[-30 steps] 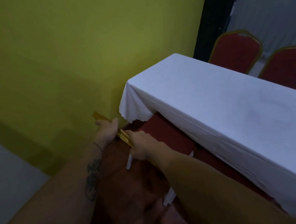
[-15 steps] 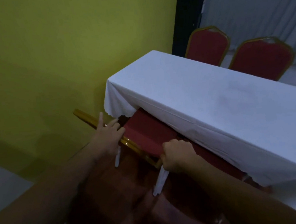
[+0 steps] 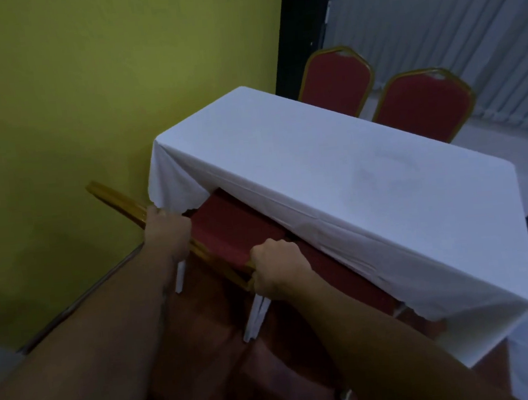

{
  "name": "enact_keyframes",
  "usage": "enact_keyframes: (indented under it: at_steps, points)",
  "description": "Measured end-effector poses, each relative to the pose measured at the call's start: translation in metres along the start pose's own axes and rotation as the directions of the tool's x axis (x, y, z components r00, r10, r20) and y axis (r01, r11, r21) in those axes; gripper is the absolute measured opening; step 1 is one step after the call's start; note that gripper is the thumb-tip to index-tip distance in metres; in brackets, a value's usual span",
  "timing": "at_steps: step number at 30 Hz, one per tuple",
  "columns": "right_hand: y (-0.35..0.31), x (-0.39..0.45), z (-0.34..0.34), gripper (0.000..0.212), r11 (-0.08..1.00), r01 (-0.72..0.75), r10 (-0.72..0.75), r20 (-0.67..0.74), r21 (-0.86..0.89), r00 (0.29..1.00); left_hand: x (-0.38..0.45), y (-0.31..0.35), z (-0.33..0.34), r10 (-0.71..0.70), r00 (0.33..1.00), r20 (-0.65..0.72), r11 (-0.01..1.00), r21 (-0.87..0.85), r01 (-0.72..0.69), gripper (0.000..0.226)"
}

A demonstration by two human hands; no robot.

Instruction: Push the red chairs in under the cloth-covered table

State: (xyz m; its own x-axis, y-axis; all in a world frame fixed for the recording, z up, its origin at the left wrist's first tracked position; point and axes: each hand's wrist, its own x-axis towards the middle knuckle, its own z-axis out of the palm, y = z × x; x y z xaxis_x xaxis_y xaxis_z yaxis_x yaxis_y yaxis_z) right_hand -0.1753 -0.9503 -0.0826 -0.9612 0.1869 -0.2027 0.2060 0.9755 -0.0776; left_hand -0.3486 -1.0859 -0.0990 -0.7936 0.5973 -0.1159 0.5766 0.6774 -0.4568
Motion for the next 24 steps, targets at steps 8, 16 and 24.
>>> enact_keyframes:
  at_steps: [8,16,24]
  points:
    - [-0.002,0.008,0.001,0.017,1.000,-0.007,0.007,-0.014,0.012,1.000,-0.001,0.005,0.006,-0.001,0.999,-0.048,1.000,0.007,0.002,0.015]
    - [0.001,0.004,0.001,0.021,0.997,-0.039,0.037,0.042,0.062,0.998,-0.010,0.012,-0.002,0.016,1.000,-0.014,1.000,-0.024,-0.016,0.016]
    - [0.031,-0.023,-0.011,0.040,0.950,-0.085,0.075,0.044,0.302,0.996,-0.018,0.016,-0.033,0.217,0.951,0.222,0.857,-0.509,-0.077,0.044]
